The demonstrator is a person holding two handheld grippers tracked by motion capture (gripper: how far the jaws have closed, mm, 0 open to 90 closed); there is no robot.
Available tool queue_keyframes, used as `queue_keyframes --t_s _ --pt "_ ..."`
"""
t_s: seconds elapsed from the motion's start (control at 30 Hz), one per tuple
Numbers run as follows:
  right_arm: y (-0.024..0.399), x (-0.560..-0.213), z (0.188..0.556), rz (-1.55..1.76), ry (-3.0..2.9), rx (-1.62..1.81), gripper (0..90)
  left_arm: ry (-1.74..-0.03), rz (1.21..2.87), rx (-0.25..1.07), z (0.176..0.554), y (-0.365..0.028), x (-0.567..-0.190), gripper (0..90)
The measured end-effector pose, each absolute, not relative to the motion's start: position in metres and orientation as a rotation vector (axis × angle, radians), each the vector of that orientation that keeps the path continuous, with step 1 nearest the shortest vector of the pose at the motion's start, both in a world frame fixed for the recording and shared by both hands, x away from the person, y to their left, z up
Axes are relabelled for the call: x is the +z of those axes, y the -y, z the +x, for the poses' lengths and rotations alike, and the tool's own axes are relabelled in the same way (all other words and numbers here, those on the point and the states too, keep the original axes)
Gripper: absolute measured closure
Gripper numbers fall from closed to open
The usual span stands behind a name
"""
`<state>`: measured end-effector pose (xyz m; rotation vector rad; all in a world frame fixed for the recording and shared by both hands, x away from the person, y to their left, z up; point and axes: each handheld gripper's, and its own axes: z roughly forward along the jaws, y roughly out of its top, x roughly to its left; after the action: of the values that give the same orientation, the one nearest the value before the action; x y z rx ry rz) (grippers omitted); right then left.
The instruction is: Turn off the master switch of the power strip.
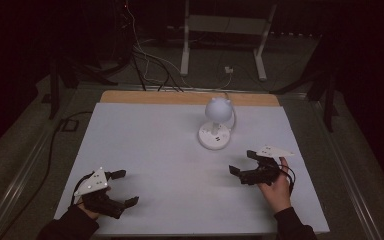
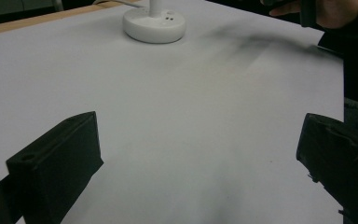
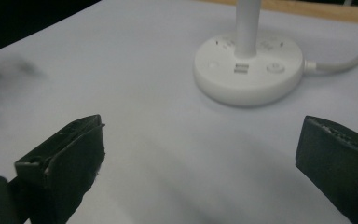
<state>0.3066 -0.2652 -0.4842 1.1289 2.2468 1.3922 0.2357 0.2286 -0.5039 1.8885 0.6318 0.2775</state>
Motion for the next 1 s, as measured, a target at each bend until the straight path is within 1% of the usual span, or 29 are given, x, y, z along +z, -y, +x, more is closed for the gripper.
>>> queue_keyframes --t_s 0.2,0.4,0.73,1.0 --pt "0.279 -0.489 0.285 1.140 -2.242 1.385 1.2 -0.632 1.892 0.278 0.236 -0.228 -0.504 0.4" --pt "0.290 -0.494 0.271 1.173 -2.240 1.378 1.2 -0.631 1.890 0.279 0.236 -0.228 -0.504 0.4" --pt "0.308 -0.504 0.255 1.204 -2.228 1.339 1.2 -0.631 1.895 0.278 0.236 -0.228 -0.504 0.4" --pt "0.311 -0.508 0.253 1.196 -2.225 1.298 1.2 -0.631 1.895 0.276 0.236 -0.227 -0.504 0.4"
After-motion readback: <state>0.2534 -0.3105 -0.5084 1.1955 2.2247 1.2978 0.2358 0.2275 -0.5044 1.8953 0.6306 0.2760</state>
